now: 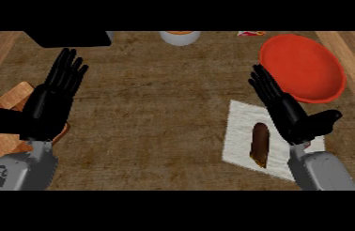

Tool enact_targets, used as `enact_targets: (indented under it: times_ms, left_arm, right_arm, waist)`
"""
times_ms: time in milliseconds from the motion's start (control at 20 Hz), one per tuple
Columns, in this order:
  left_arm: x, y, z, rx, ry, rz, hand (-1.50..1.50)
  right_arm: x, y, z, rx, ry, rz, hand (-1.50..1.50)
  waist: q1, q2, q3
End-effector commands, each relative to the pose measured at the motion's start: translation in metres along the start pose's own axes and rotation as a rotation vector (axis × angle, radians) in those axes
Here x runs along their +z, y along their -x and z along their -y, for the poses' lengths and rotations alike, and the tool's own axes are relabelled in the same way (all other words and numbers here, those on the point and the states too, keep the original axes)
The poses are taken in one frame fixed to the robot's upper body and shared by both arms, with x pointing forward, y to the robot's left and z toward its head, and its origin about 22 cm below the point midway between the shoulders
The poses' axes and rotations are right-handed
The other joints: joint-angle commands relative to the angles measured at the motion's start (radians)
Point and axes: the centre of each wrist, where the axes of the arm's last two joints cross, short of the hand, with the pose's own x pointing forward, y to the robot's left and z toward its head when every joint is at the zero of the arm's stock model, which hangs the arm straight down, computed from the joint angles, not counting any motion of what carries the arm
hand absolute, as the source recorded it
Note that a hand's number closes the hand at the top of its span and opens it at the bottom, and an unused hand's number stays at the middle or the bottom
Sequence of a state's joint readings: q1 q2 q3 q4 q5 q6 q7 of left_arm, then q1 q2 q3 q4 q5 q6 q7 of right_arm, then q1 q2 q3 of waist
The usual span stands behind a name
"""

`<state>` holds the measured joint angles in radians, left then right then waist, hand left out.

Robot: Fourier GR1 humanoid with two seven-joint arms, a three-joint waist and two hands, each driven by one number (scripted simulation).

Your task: Pick the sweet potato from the placemat and place it in the bowl

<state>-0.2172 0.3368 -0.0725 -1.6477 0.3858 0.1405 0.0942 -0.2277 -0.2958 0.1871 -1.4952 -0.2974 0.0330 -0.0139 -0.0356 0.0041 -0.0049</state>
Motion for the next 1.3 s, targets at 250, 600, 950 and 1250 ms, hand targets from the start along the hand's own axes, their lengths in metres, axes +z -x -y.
enact_targets:
  times_ms: [250, 600, 950, 1250]
  left_arm:
    - [0.01, 0.007, -0.06, -0.336, -0.214, -0.082, 0.0]
    - [0.025, 0.02, -0.071, -0.325, -0.277, -0.169, 0.0]
    - [0.034, 0.022, -0.075, -0.336, -0.279, -0.168, 0.0]
    - [0.008, 0.004, -0.068, -0.34, -0.223, -0.132, 0.0]
  right_arm:
    - [-0.018, -0.103, 0.039, 0.808, 0.135, 0.106, 1.5]
    - [0.038, -0.053, 0.071, 1.239, 0.477, -0.291, -1.5]
    - [0.076, -0.054, -0.011, 1.33, 0.537, -0.4, -1.5]
    - [0.066, -0.104, -0.071, 1.418, 0.658, -0.451, -1.5]
  waist:
    - [0.03, -0.023, -0.007]
    - [-0.068, -0.045, -0.007]
    - [-0.041, -0.034, -0.004]
    - [0.026, -0.01, -0.001]
